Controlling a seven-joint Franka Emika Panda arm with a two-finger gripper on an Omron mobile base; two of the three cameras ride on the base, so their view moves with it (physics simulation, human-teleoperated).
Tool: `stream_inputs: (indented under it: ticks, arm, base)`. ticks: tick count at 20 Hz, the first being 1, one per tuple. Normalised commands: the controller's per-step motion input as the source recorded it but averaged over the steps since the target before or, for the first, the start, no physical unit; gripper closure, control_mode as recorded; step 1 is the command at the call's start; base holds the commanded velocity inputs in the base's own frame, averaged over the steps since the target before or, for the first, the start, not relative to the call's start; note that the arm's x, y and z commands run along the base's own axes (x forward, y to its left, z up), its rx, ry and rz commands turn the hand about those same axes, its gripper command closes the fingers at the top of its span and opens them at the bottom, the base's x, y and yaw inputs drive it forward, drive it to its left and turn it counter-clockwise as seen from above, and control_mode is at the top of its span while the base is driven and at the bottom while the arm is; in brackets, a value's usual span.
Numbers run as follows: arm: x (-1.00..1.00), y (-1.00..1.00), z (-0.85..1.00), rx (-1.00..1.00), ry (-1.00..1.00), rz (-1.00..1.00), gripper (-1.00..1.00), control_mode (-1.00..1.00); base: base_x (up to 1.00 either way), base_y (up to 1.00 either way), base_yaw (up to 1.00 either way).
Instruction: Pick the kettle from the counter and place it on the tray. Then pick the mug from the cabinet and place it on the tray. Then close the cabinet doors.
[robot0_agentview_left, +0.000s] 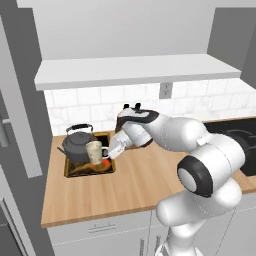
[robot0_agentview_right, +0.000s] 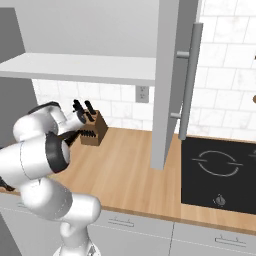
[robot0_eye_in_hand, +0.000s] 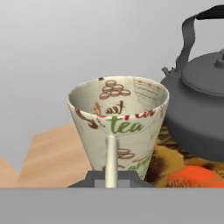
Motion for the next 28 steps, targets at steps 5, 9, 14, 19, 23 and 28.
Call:
stream_inputs:
  ticks: [5,9,14,19,23,28]
  arm:
    - [0.49,0.11,-0.49,-0.05,0.00,-0.05,1.00,-1.00]
    - [0.50,0.04,-0.39,0.00,0.00,-0.03,1.00,-1.00]
    - [0.24,0.01,-0.43,0.00,-0.02,0.00,1.00,-1.00]
    - [-0.02,0.05,-0.30,0.00,-0.05,0.00,1.00,-1.00]
    - [-0.18,0.07,-0.15,0.00,-0.01,-0.03,1.00,-1.00]
    - [-0.14,-0.03,-0.04,-0.05,0.00,-0.09,1.00,-1.00]
  base:
    - [0.00,0.00,0.00]
    - [0.00,0.00,0.00]
    - [0.00,0.00,0.00]
    - [0.00,0.00,0.00]
    - [0.00,0.00,0.00]
    - [0.00,0.00,0.00]
